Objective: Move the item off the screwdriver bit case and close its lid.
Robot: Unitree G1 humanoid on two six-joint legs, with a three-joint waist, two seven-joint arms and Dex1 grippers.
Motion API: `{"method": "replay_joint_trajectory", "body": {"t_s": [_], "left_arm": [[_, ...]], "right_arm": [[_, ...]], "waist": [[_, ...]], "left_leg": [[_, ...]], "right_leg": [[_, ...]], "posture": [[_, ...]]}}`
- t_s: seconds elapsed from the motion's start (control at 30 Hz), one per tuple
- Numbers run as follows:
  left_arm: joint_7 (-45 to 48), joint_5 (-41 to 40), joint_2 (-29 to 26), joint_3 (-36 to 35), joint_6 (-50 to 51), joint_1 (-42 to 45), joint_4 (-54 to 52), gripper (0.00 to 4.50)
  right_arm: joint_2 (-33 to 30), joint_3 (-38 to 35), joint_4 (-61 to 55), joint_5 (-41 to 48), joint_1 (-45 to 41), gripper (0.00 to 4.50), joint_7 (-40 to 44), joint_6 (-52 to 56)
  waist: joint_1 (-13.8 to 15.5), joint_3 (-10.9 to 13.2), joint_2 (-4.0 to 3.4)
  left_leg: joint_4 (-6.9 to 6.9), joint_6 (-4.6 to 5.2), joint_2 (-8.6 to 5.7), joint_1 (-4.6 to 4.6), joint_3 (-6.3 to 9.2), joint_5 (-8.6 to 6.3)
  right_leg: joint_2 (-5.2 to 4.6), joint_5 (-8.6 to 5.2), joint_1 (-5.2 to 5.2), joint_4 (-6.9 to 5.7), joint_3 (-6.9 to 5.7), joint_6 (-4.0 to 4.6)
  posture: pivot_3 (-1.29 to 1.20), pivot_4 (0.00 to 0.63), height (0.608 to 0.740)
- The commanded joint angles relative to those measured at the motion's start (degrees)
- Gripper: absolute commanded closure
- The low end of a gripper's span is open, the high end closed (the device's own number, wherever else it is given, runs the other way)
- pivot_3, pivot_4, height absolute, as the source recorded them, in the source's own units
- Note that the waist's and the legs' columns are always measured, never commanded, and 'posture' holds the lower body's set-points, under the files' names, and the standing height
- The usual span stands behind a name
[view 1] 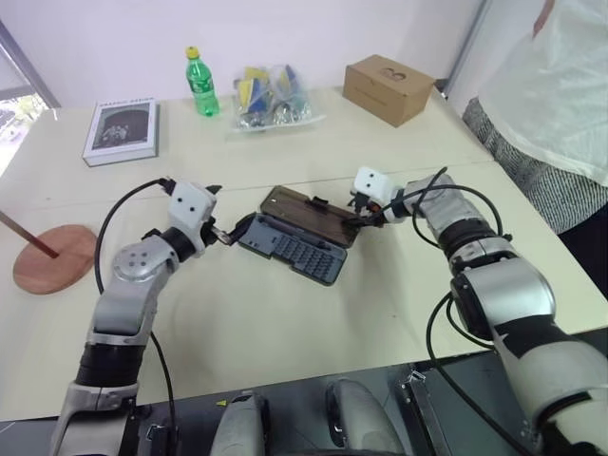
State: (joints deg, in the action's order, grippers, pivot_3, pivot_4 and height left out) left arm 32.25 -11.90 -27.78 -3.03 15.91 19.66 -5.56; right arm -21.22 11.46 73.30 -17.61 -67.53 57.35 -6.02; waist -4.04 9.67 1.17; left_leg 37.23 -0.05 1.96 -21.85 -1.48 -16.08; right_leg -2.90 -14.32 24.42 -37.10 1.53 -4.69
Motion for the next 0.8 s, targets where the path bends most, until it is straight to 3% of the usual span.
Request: {"method": "replay_joint_trajectory", "body": {"t_s": [0.03, 0.1, 0.47, 0.57, 0.6, 0.8], "left_arm": [[0.0, 0.14, 0.11, -0.28, -1.42, 1.55, -0.52, 0.0], [-0.04, 0.19, 0.09, -0.44, -1.47, 1.54, -0.51, 0.0], [-0.44, 0.45, 0.04, -0.81, -1.81, 1.34, -0.45, 0.0], [-0.54, 0.53, 0.09, -0.78, -2.0, 1.54, -0.21, 0.0], [-0.55, 0.53, 0.1, -0.78, -2.06, 1.59, -0.14, 0.0], [-0.54, 0.62, 0.01, -0.73, -2.5, 1.86, 0.3, 0.0]], "right_arm": [[1.83, 1.07, 1.23, -0.39, 2.05, 2.48, 0.77, 1.17], [2.07, 1.11, 1.33, -0.44, 2.26, 3.01, 0.07, 1.17], [2.54, 1.8, 1.56, -0.77, 2.75, 3.01, -0.38, 1.01], [2.59, 1.84, 1.53, -0.83, 2.82, 4.28, -0.59, 0.78], [2.6, 1.87, 1.55, -0.87, 2.81, 4.46, -0.69, 0.8], [2.55, 1.96, 1.35, -0.99, 2.6, 4.46, -1.56, -0.43]], "waist": [[0.0, 0.0, 0.0], [-0.05, 0.0, 0.0], [0.02, 0.0, 0.0], [0.08, 0.0, 0.0], [0.07, 0.0, 0.0], [0.05, 0.0, 0.0]], "left_leg": [[0.0, 0.0, 0.0, 0.0, 0.0, 0.0], [0.0, 0.0, 0.0, 0.03, -0.01, 0.0], [-0.02, -0.01, 0.0, 0.17, -0.01, 0.0], [-0.04, -0.01, 0.0, 0.24, -0.01, 0.0], [-0.07, -0.01, -0.01, 0.24, -0.01, 0.0], [-0.1, -0.01, -0.01, 0.28, -0.02, 0.0]], "right_leg": [[0.0, 0.0, 0.0, 0.0, 0.0, 0.0], [0.0, 0.0, -0.02, 0.0, 0.0, 0.0], [-0.01, 0.0, -0.16, -0.01, 0.01, 0.0], [-0.01, 0.0, -0.23, 0.0, 0.01, 0.0], [-0.02, 0.0, -0.23, 0.01, 0.0, 0.01], [-0.02, -0.01, -0.25, 0.01, 0.01, 0.02]], "posture": [[0.0, 0.15, 0.74], [0.0, 0.15, 0.74], [0.0, 0.15, 0.74], [0.0, 0.15, 0.74], [0.0, 0.15, 0.74], [0.0, 0.15, 0.74]]}}
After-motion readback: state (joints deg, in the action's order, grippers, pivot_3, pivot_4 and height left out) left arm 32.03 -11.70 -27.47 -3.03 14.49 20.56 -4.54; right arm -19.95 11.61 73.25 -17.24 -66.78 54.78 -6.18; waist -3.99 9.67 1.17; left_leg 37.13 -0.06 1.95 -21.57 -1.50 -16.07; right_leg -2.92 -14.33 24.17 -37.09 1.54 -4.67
